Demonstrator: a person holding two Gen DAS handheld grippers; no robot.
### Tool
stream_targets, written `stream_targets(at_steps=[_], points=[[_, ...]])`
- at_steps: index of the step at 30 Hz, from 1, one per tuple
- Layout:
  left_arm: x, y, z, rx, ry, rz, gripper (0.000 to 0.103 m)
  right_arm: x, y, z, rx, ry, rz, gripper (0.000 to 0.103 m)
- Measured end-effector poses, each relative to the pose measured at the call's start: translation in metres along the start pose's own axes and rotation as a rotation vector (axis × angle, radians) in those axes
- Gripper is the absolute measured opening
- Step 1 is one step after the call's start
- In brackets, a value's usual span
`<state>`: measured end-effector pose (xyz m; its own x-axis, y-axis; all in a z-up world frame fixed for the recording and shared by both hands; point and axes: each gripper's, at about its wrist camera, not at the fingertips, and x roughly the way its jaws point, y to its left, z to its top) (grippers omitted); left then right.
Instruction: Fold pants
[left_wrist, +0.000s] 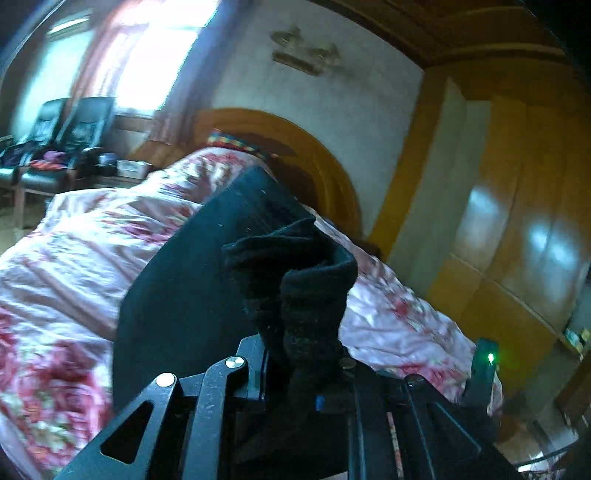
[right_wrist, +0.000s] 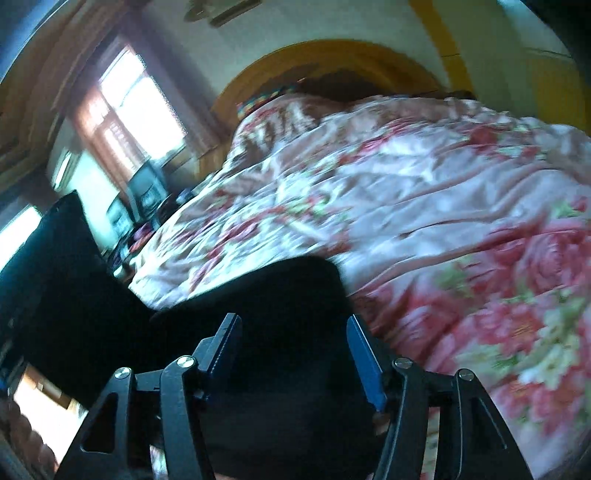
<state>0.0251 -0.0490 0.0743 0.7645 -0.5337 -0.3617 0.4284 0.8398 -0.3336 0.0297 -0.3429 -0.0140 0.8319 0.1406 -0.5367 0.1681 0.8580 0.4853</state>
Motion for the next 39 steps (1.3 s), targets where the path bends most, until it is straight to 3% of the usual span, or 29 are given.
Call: stream_targets(at_steps=[9, 15, 20, 24, 30, 35, 39], points=[[0.073, -0.066, -0.036, 0.076, 0.176, -0.123, 0.016, -0.022, -0.054, 0.026, 0.156, -0.076, -0.094, 0.060], [0.107, -0.089, -0.067, 0.124, 0.292, -0.135, 0.016, -0.033, -0.068, 0.033, 0.202, -0.112, -0.099, 0.062], [0.131, -0.084, -0.091, 0.120, 0.437, -0.129, 0.033, -0.028, -0.061, 0.030, 0.179, -0.088, -0.071, 0.063], [0.109, -0.085, -0.100, 0.129, 0.402, -0.191, 0.042, -0.024, -0.051, 0.027, 0.142, -0.074, -0.050, 0.064], [0.069, -0.087, -0.113, 0.212, 0.427, -0.317, 0.043, -0.017, -0.031, 0.021, 0.081, -0.045, 0.000, 0.066], [0.038, -0.056, -0.096, 0.164, 0.335, -0.249, 0.043, -0.015, -0.005, 0.012, -0.026, -0.040, 0.022, 0.066], [0.029, -0.017, -0.068, 0.066, 0.224, -0.121, 0.043, -0.008, 0.028, -0.003, -0.199, -0.013, -0.001, 0.065]])
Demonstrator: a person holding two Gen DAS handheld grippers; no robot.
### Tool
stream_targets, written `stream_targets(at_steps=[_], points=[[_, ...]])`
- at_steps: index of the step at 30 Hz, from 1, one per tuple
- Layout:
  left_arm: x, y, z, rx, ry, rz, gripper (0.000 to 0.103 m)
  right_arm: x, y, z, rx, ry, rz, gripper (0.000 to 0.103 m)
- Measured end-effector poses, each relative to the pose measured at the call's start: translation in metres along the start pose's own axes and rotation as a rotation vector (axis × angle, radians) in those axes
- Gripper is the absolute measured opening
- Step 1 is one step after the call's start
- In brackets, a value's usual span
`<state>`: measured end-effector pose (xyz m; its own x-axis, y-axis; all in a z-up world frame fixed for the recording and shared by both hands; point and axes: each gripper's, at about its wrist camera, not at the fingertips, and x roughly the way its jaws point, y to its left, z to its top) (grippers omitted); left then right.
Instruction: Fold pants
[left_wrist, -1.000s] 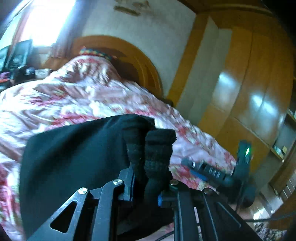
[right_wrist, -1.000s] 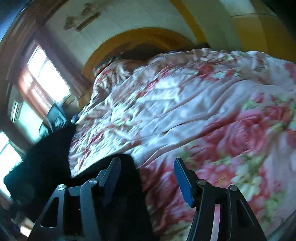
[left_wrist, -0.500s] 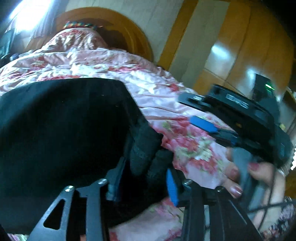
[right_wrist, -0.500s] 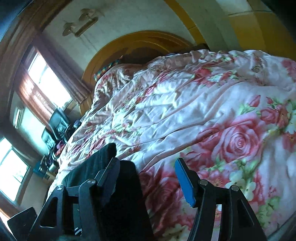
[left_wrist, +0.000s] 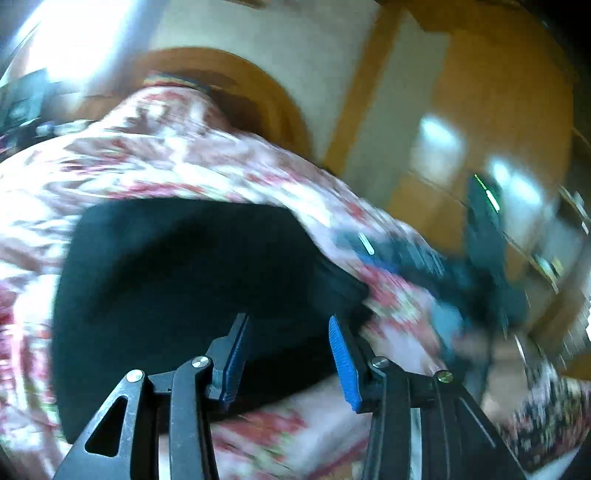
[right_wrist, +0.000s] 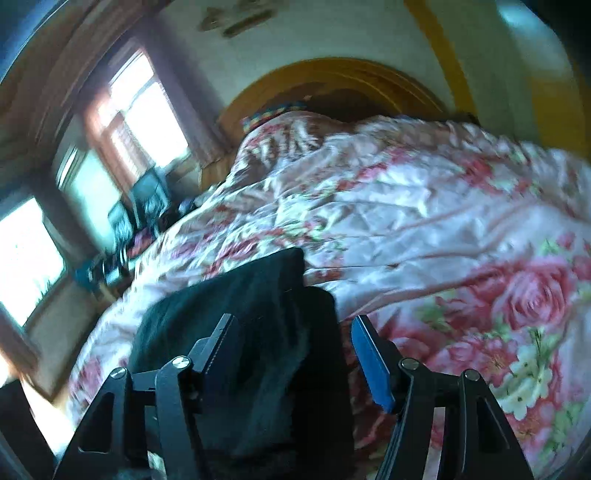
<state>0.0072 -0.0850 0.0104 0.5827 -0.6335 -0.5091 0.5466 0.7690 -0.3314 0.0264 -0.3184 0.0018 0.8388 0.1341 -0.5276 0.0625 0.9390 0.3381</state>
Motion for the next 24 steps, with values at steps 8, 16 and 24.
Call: stream_targets(at_steps=[8, 16, 24], points=[[0.014, 0.080, -0.003, -0.122, 0.040, 0.263, 0.043, 0.037, 0.007, -0.028, -0.080, 0.232, -0.134, 0.029], [0.024, 0.068, -0.015, -0.013, 0.082, 0.298, 0.044, 0.028, -0.008, -0.038, 0.026, 0.220, -0.105, 0.033], [0.001, 0.101, 0.000, -0.196, -0.001, 0.286, 0.045, 0.010, -0.012, -0.024, 0.073, 0.115, -0.090, 0.049]])
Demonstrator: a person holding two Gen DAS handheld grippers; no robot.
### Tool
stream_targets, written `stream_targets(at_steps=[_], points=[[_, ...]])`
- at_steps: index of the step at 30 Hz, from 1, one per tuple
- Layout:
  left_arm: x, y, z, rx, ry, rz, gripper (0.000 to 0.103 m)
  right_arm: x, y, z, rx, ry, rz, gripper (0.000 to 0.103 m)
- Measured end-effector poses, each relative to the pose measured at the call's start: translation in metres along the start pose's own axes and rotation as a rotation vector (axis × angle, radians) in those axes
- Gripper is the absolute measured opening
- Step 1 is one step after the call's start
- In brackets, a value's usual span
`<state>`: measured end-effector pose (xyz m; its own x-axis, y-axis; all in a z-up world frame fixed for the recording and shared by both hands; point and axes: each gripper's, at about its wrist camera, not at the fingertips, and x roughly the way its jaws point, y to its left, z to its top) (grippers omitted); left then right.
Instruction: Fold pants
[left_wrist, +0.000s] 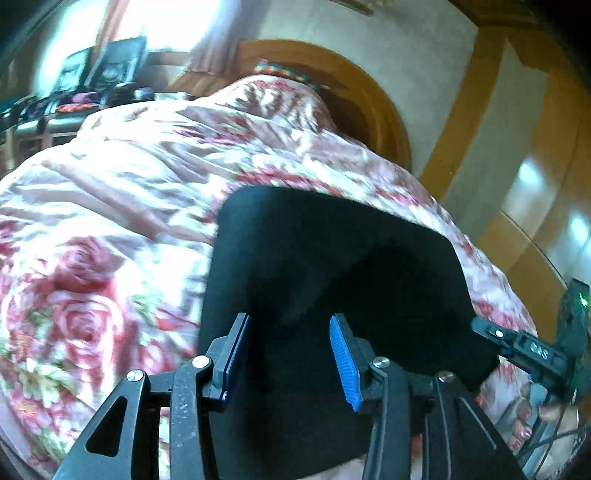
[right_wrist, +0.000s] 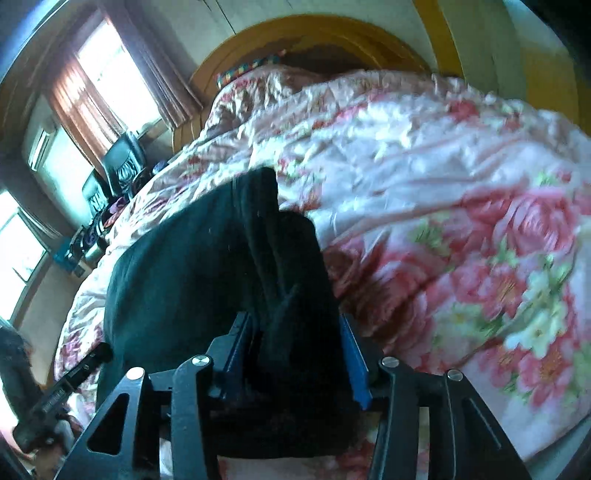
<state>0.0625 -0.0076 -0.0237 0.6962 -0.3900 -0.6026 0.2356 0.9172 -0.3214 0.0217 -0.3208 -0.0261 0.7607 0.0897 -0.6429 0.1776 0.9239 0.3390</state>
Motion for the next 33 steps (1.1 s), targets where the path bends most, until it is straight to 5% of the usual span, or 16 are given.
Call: stream_targets(at_steps=[7, 11, 18, 21, 28, 33], points=[[0.010, -0.006, 0.025, 0.012, -0.009, 0.032, 0.046, -0.001, 0.061, 0.036, -0.245, -0.090, 0.052, 0.050], [0.037, -0.025, 0.042, 0.096, 0.050, 0.114, 0.046, 0.035, 0.103, 0.051, -0.384, 0.003, 0.109, 0.050], [0.079, -0.034, 0.048, 0.156, 0.133, 0.152, 0.049, 0.098, 0.076, 0.057, -0.269, 0.152, -0.066, 0.048], [0.092, -0.035, 0.047, 0.171, 0.139, 0.157, 0.050, 0.105, 0.053, 0.049, -0.184, 0.134, -0.035, 0.046], [0.081, -0.030, 0.044, 0.152, 0.125, 0.136, 0.050, 0.094, 0.056, 0.048, -0.210, 0.093, -0.006, 0.046], [0.061, -0.022, 0.036, 0.089, 0.122, 0.117, 0.050, 0.060, 0.064, 0.032, -0.247, 0.053, 0.006, 0.058]])
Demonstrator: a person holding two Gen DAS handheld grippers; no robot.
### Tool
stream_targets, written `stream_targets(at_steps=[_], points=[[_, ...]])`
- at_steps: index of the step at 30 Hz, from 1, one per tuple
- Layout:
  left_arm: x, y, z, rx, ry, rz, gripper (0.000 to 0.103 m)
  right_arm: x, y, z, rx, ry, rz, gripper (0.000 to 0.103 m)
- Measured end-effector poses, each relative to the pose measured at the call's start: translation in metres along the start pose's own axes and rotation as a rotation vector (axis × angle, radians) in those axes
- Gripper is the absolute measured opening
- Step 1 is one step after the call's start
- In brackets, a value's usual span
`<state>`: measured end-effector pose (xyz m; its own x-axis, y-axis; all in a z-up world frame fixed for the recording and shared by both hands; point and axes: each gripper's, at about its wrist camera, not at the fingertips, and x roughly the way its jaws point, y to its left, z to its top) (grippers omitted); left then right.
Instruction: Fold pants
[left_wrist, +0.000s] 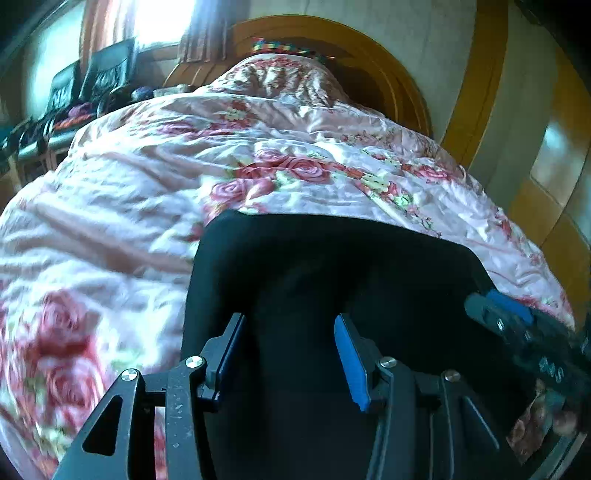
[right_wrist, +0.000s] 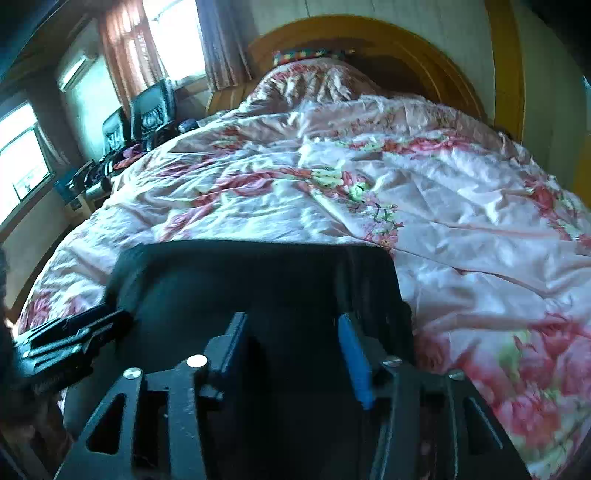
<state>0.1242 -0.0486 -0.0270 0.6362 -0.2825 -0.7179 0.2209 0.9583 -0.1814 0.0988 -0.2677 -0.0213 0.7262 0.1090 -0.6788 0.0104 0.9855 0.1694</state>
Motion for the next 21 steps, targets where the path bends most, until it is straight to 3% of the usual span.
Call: stream_targets(at_steps=[6, 12, 21], points=[[-0.014, 0.001, -0.012, -0.012, 0.004, 0.013, 0.050, -0.026, 0.001, -0.035, 0.016, -0.041, 0.016, 0.061], [-0.024, 0.001, -0.023, -0.005, 0.002, 0.026, 0.050, -0.034, 0.008, -0.048, -0.073, -0.040, -0.017, 0.062], [-0.036, 0.006, -0.039, -0.006, 0.008, 0.021, 0.050, -0.040, 0.017, -0.060, -0.110, -0.038, -0.027, 0.070]])
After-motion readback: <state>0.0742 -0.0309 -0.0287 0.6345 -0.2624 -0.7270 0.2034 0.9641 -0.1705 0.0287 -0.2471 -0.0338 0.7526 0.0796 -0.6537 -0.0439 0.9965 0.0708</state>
